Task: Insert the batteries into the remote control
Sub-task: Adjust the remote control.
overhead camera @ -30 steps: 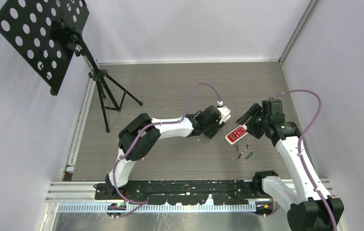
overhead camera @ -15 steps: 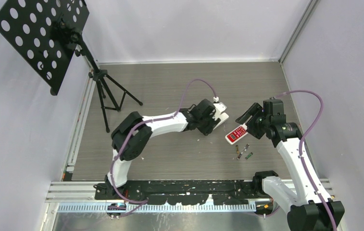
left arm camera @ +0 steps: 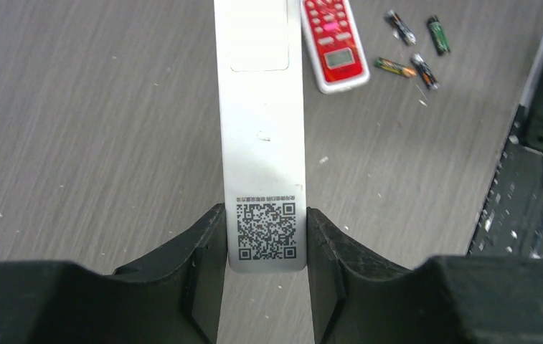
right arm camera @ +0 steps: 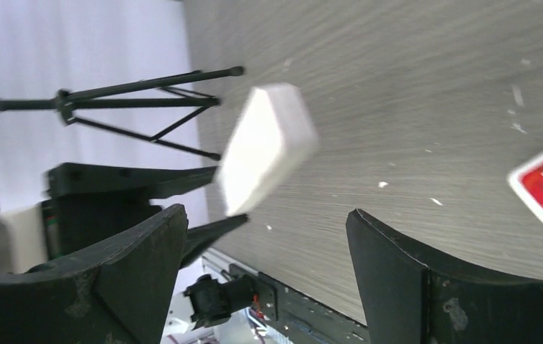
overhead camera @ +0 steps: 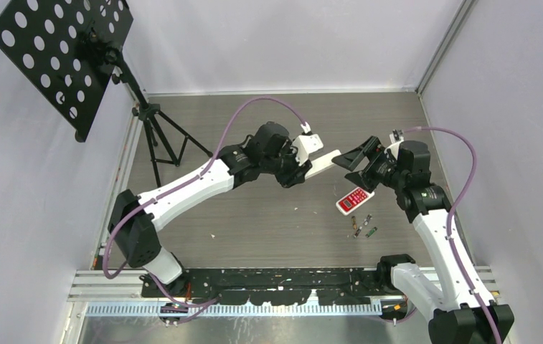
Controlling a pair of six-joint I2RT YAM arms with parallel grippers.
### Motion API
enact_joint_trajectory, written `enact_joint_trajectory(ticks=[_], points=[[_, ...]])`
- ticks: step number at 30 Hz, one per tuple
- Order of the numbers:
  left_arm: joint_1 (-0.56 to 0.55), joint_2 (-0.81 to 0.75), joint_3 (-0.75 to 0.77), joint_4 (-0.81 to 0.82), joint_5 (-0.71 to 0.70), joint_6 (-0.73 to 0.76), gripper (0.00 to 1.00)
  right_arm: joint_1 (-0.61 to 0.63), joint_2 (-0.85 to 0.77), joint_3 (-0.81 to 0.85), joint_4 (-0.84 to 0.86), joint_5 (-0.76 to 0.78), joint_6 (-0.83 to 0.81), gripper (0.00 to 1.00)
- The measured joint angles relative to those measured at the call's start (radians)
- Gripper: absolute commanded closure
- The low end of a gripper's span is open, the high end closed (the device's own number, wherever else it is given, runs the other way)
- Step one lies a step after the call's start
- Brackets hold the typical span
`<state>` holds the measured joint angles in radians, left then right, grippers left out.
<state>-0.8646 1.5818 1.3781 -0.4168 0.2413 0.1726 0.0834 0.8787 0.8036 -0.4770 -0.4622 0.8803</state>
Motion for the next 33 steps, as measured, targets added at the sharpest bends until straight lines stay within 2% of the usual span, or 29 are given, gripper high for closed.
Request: enact_joint_trajectory(ticks=[7,16,24,28,33], points=[[-0.004,-0.058,0.007,-0.132,0.074,0.046,1.00,0.000,-0.044,0.005,0.106,-0.110,0.072,0.13],[-0.004,-0.220,0.007,-0.157,0.143,0.071,1.00,0.000,-0.048,0.005,0.126,-0.212,0.087,0.16],[-0.004,-0.244,0.007,-0.183,0.193,0.076,1.00,0.000,-0.059,0.005,0.196,-0.314,0.112,0.34],[-0.004,-0.258,0.007,-0.188,0.214,0.078,1.00,0.008,-0.051,0.005,0.272,-0.368,0.160,0.48],[-0.004,-0.273,0.007,-0.187,0.232,0.090,1.00,0.022,-0.048,0.004,0.337,-0.410,0.201,0.52]])
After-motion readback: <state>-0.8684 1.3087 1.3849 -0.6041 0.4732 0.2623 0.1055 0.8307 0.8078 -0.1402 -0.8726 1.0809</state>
